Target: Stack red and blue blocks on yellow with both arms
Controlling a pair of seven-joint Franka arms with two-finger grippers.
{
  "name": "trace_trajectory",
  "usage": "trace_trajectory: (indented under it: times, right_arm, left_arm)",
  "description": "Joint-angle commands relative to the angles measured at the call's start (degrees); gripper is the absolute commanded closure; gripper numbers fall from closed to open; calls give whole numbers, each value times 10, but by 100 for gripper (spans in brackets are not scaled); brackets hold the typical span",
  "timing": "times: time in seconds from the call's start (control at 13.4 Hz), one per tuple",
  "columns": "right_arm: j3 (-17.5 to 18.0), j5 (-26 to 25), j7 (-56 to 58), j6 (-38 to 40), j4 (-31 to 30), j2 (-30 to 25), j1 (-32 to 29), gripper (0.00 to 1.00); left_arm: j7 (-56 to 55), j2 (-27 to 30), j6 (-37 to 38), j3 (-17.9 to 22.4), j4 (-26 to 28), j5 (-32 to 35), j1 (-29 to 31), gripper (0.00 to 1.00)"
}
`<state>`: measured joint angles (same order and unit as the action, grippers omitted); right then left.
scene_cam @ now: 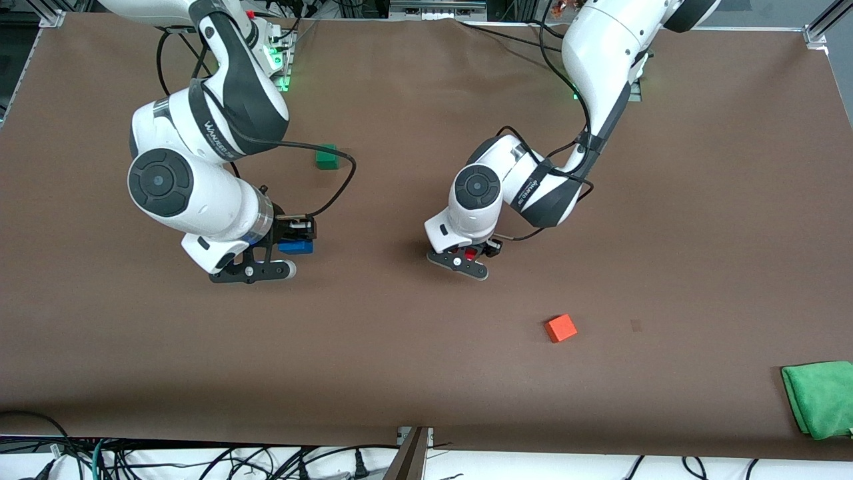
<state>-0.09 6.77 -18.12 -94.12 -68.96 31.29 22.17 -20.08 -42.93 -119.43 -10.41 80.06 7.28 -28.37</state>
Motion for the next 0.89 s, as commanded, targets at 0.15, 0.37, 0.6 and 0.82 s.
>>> trace_trajectory:
  times: [0.15,0.37,0.6,0.82]
  right_arm:
    - [-1,6,-15,3,19,8,9,82]
    - [-1,6,-48,-3,19,9,23,82]
    - [-1,6,-95,-8,19,10,45,81]
    - [-1,6,-125,-22,19,13,60,79]
  left_arm:
    - [-13,19,-6,0,33,15,2,100]
    - [-12,26,-6,0,42,15,4,100]
    - [-11,31,-7,-1,49,15,5,100]
    - [-13,28,-25,0,47,12,5,100]
